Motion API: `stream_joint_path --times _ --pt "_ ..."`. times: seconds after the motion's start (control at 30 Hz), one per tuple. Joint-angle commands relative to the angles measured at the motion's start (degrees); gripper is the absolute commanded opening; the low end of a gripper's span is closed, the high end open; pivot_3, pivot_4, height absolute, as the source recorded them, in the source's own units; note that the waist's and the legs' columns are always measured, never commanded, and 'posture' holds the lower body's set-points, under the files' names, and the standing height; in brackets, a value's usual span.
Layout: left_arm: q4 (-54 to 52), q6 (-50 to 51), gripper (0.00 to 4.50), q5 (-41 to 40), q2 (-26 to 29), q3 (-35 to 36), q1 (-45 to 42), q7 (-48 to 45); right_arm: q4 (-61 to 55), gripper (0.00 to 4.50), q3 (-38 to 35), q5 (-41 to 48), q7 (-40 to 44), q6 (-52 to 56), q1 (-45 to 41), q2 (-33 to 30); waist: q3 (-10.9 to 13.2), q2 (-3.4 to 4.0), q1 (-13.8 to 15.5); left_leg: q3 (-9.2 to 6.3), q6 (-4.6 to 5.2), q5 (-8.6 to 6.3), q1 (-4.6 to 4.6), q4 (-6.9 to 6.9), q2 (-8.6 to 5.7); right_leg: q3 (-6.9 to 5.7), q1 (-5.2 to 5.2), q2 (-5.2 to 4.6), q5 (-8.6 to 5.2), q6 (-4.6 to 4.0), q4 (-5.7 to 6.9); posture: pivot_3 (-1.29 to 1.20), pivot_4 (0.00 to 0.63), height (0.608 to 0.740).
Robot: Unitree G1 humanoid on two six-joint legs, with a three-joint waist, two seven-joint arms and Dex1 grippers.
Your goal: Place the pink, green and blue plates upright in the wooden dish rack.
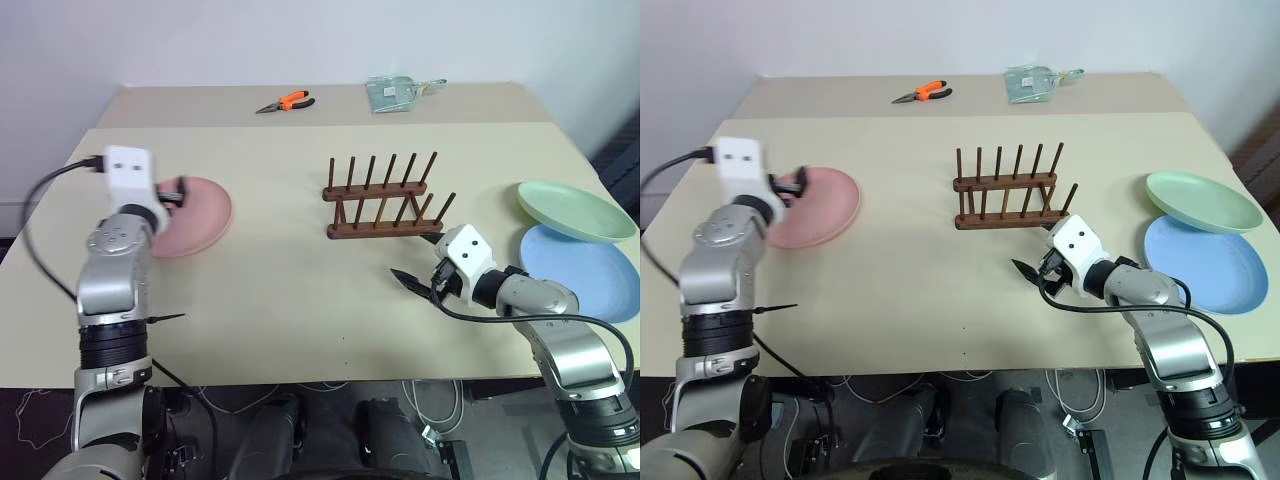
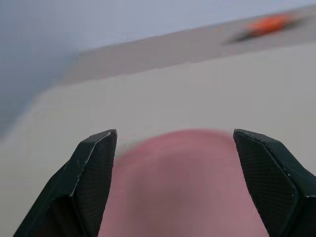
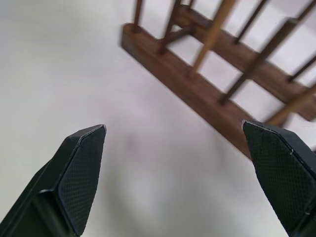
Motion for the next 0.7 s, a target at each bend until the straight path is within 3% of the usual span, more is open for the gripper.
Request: stream_joint_path --times 0.03,0.2,0.23,0.3,0.5,0.7 --pt "-3.1 8.5 3.85 -2.6 -3.2 8.4 -1.1 7.4 0.5 4.5 0.7 -0.9 -0.5 -1.6 -2.0 0.7 0.0 -0.04 0.1 -0.01 0.0 0.0 0.0 0.01 0.0 -0.03 0.0 0.0 0.01 0.02 0.0 0.0 0.15 0.719" --pt "-4.1 15.1 3.85 -6.2 -6.5 13.9 -1.6 9.6 1.8 4.5 1.9 -2.4 -0.7 -3.4 -2.4 0.8 0.0 -0.26 0.3 -0.11 -0.03 0.0 -0.01 0.04 -0.05 -0.18 0.04 -0.05 0.01 0.02 -0.02 0.0 0.15 0.719" --pt "-3.4 17.5 3.62 -9.1 -8.1 16.8 -2.8 9.7 2.0 4.5 1.9 -2.8 -1.0 -4.1 -2.4 0.9 0.0 -0.26 0.2 -0.11 -0.03 0.0 0.0 0.04 -0.06 -0.18 0.05 -0.07 0.01 0.02 -0.04 0.0 0.15 0.719" --pt "-1.8 19.7 3.05 -12.9 -10.4 21.0 -5.1 10.5 2.3 4.5 1.9 -3.8 -2.1 -5.3 -2.7 1.4 0.0 -0.29 0.2 -0.11 -0.03 0.0 0.0 0.05 -0.07 -0.18 0.05 -0.08 0.02 0.03 -0.05 0.0 0.15 0.719" --pt "1.8 21.6 0.09 -16.9 -12.1 25.7 -8.3 13.9 2.1 4.5 0.7 -4.2 -3.5 -5.6 -2.4 2.0 0.0 -0.31 0.0 -0.1 -0.08 0.03 -0.01 0.03 -0.05 -0.19 0.08 -0.04 0.02 0.04 0.0 0.0 0.15 0.719" --pt "2.1 17.4 0.03 -17.4 -10.0 20.2 -8.5 11.6 0.0 4.5 -1.8 -2.0 -3.2 -3.4 -1.9 1.4 0.0 -0.31 0.0 -0.1 -0.11 0.04 -0.01 0.01 -0.06 -0.19 0.13 -0.03 0.02 0.03 0.0 0.0 0.15 0.719"
